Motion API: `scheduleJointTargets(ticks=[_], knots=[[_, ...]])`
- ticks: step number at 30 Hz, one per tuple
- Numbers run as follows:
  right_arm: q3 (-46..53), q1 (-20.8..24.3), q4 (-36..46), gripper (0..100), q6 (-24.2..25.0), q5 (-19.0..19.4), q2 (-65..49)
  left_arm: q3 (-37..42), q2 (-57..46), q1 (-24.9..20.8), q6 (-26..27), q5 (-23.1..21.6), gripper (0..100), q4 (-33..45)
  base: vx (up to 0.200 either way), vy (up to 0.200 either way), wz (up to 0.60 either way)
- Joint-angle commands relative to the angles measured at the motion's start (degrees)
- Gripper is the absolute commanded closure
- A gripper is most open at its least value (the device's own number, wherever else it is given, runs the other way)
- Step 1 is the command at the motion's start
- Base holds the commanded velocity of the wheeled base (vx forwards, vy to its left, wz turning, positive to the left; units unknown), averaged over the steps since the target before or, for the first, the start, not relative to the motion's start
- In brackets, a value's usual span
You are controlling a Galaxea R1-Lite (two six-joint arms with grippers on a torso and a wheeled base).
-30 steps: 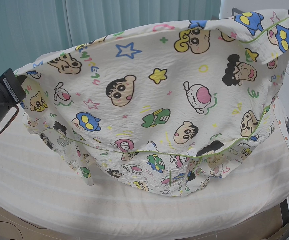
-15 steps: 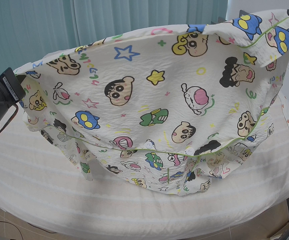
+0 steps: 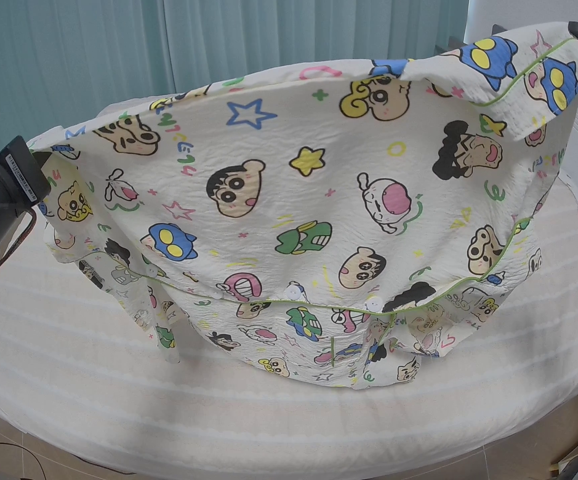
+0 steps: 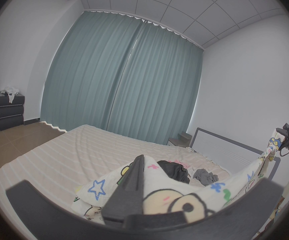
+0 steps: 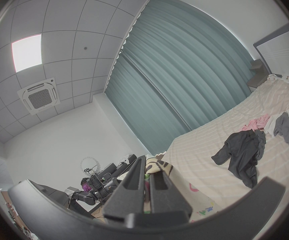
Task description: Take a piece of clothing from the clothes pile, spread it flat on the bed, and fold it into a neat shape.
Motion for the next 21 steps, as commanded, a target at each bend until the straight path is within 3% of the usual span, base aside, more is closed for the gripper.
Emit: scheduleJointTargets(ticks=[1, 21], knots=[[0.0, 0.2, 0.0, 100, 0.0, 0.0, 0.5, 0.0, 0.1, 0.2, 0.0, 0.0, 100, 0.0, 0.0, 0.2, 0.0], [0.5, 0.3, 0.0, 100, 0.0, 0.0, 0.3, -0.1, 0.2, 0.5, 0.0, 0.1, 100, 0.0, 0.0, 0.2, 0.0]])
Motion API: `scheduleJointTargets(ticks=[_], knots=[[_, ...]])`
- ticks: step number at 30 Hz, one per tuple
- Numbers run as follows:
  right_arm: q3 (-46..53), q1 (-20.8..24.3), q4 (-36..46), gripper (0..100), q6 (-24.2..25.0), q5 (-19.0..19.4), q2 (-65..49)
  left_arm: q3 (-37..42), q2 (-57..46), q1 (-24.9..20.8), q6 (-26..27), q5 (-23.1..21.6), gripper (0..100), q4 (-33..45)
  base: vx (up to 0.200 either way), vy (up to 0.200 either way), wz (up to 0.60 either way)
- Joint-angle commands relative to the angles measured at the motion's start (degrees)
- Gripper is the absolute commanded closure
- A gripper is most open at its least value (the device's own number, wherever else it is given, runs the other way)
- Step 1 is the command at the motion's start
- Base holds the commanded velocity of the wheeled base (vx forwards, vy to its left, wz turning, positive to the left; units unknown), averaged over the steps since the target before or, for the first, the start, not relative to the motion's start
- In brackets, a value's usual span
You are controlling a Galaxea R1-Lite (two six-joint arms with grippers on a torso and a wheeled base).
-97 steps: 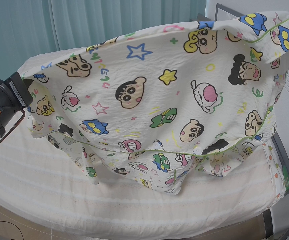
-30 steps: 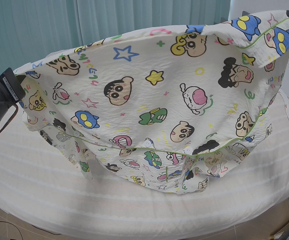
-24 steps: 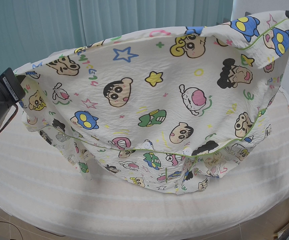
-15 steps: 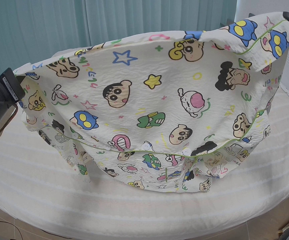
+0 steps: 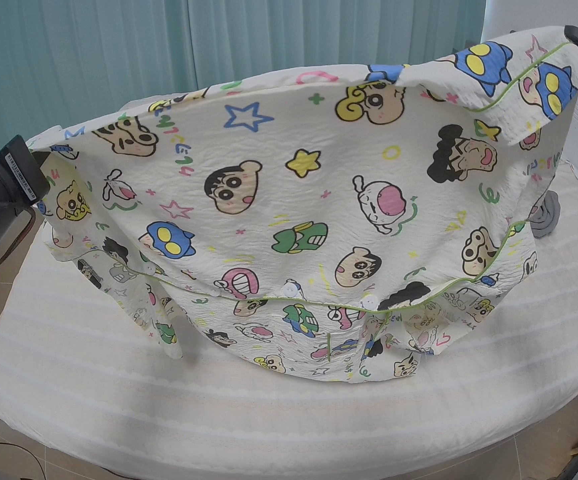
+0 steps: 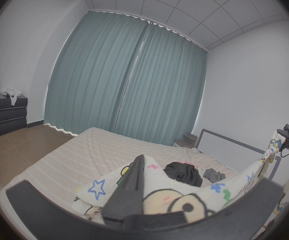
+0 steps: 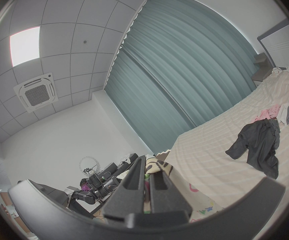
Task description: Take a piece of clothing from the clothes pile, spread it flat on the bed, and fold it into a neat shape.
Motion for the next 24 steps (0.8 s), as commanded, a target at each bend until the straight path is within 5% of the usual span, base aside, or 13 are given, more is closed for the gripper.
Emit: scheduleJointTargets(ticks=[1, 15, 24], knots=[[0.2, 0.0, 0.0, 100, 0.0, 0.0, 0.0, 0.1, 0.1, 0.0, 0.0, 0.0, 100, 0.0, 0.0, 0.0, 0.0], [4.0, 1.4, -0.1, 100, -0.1, 0.1, -4.1, 2.9, -2.3, -0.7, -0.1, -0.2, 100, 0.1, 0.0, 0.0, 0.0], [5.2, 2.4, -0.1, 100, -0.1, 1.7, -7.7, 4.4, -4.2, -0.7, -0.1, -0.2, 100, 0.1, -0.2, 0.0, 0.0]])
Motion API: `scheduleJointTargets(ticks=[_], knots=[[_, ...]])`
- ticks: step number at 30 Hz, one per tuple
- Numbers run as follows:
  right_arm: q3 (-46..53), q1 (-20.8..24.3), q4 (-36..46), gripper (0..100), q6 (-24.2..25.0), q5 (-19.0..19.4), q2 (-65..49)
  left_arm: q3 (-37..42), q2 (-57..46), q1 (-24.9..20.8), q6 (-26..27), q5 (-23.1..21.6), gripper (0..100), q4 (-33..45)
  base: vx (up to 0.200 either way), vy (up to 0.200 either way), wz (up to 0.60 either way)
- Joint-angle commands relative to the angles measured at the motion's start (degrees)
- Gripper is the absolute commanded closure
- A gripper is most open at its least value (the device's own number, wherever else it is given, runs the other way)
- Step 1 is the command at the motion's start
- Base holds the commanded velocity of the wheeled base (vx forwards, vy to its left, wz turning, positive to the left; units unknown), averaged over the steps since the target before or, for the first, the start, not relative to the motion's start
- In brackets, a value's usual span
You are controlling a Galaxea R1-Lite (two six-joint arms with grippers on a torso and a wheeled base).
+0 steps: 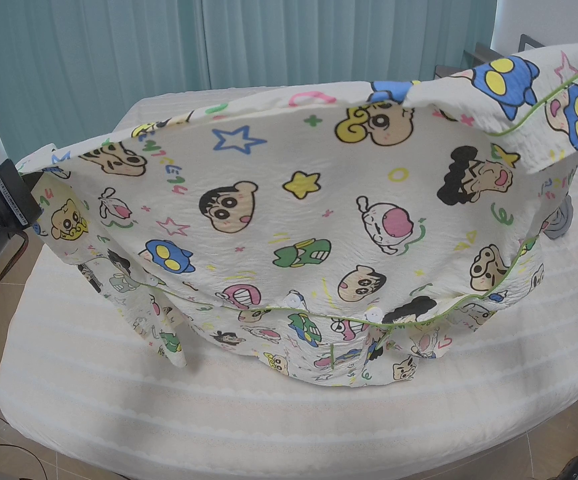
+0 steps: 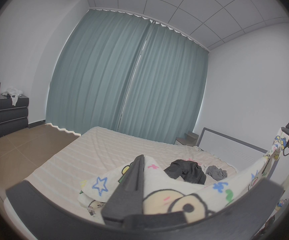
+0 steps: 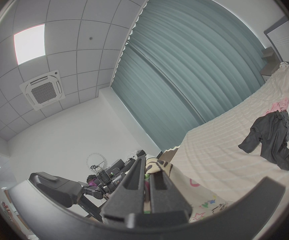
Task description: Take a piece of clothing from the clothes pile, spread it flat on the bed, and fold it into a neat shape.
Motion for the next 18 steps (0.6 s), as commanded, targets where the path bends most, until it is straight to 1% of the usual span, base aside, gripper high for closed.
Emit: scheduleJointTargets(ticks=[1, 6, 11, 15, 18], knots=[[0.4, 0.1, -0.1, 100, 0.0, 0.5, -2.5, 0.5, -1.7, -0.2, 0.0, 0.0, 100, 0.0, -0.2, 0.0, 0.0], [-0.5, 0.1, -0.1, 100, 0.0, 0.6, -3.3, 0.7, -3.0, -2.1, -0.1, 0.0, 100, 0.3, -0.2, 0.0, 0.0], [-0.5, 0.1, -0.1, 100, 0.0, 0.8, -4.1, 0.8, -4.9, -2.3, -0.1, 0.0, 100, 2.4, -0.2, 0.0, 0.0], [-0.6, 0.0, -0.1, 100, 0.0, 0.8, -4.4, 0.8, -5.7, -2.3, -0.1, 0.0, 100, 2.5, -0.2, 0.0, 0.0], [-0.6, -0.8, -0.1, 100, 0.0, 0.6, -4.0, 0.8, -5.8, -2.3, 0.0, 0.2, 100, 2.6, 0.0, 0.0, 0.0]])
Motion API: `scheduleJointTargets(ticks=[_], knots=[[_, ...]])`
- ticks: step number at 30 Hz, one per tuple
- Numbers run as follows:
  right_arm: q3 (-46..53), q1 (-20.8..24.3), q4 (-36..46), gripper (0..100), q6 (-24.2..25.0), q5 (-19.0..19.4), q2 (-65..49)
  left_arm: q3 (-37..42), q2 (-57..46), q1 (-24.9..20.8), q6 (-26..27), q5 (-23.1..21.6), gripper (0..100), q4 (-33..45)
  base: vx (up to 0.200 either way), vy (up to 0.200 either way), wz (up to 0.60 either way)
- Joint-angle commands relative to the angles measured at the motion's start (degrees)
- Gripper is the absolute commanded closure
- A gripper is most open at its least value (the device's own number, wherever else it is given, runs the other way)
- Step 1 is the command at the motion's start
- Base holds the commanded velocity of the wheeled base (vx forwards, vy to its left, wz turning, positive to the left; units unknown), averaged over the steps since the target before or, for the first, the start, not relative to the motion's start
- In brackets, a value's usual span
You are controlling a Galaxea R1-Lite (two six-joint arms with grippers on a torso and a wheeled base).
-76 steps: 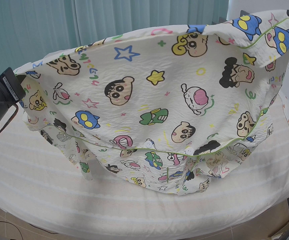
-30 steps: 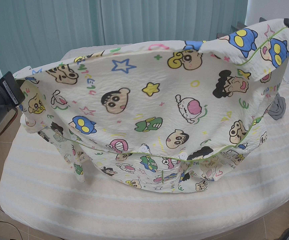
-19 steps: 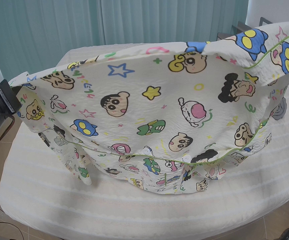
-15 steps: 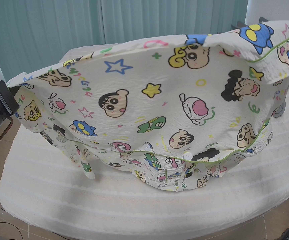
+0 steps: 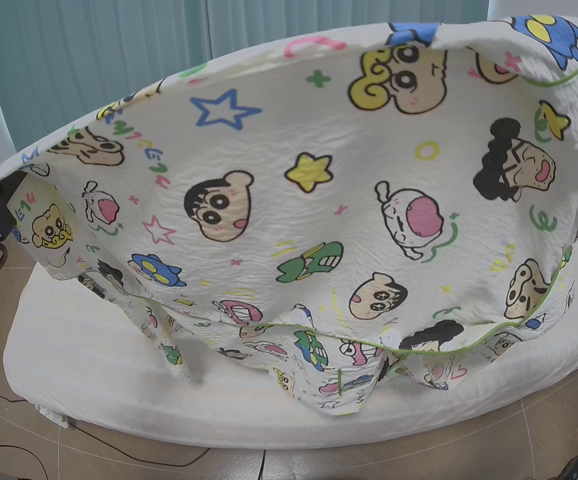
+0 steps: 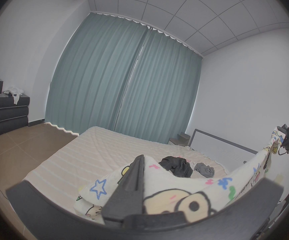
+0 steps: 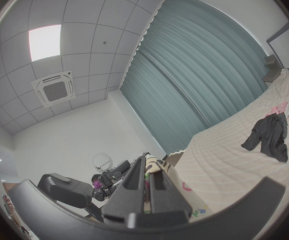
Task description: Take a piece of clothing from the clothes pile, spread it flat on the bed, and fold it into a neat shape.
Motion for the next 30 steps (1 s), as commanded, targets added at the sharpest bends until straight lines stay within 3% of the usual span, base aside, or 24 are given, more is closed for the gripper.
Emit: scheduleJointTargets(ticks=[1, 21, 27, 30], knots=[[0.1, -0.9, 0.0, 100, 0.0, -0.1, 0.3, 0.0, -0.7, 0.0, 0.0, 0.1, 100, 0.0, 0.0, 0.0, 0.0], [3.8, -7.6, -0.7, 100, -0.7, -0.6, 9.6, -0.6, 12.3, 0.9, -1.0, 0.3, 100, 2.6, 0.0, 0.0, 0.0], [3.8, -9.1, -1.3, 100, -0.8, -0.5, 13.7, -4.3, 20.6, 4.6, -1.3, 0.4, 100, 2.5, 0.0, 0.0, 0.0], [3.7, -9.1, -3.4, 100, -0.8, -0.5, 15.8, -5.6, 23.4, 5.5, -1.4, 0.3, 100, 2.2, 0.2, 0.0, 0.0]])
